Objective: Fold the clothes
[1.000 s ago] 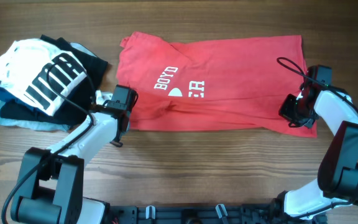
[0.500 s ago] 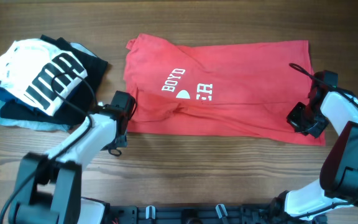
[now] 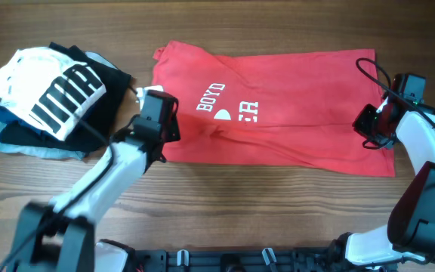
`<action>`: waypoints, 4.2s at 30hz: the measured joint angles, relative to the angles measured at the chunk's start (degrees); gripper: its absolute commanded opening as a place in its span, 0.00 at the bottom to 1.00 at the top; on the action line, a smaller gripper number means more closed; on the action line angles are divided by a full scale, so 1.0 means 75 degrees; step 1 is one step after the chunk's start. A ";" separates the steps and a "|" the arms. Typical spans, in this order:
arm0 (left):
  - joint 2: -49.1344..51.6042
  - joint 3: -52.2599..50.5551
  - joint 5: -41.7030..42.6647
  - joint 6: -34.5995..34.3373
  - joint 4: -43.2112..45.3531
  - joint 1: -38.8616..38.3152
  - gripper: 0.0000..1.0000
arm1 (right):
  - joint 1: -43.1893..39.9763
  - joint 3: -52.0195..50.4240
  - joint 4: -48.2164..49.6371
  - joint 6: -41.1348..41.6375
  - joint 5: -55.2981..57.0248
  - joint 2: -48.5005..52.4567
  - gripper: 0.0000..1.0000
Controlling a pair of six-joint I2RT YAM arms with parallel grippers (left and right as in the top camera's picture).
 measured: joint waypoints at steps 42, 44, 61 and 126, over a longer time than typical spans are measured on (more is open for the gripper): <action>0.0927 0.0271 0.3092 -0.0440 -0.3424 0.0828 0.43 | -0.0991 0.0085 -0.1982 0.1043 0.1081 -0.0058 0.15; 0.0507 0.0239 0.2859 -0.0373 -0.3448 0.0828 0.69 | -0.0991 0.0079 -0.1880 0.1003 0.0979 -0.0775 0.30; 0.0723 0.2774 0.2556 0.0079 -0.1550 0.1667 0.78 | -0.0997 0.0079 -0.1763 -0.0035 -0.0787 -0.3153 0.62; 0.5592 0.5767 0.3579 -0.1498 0.0117 0.2346 0.07 | -0.0997 0.0076 -0.1810 -0.0408 -0.0813 -0.2838 0.62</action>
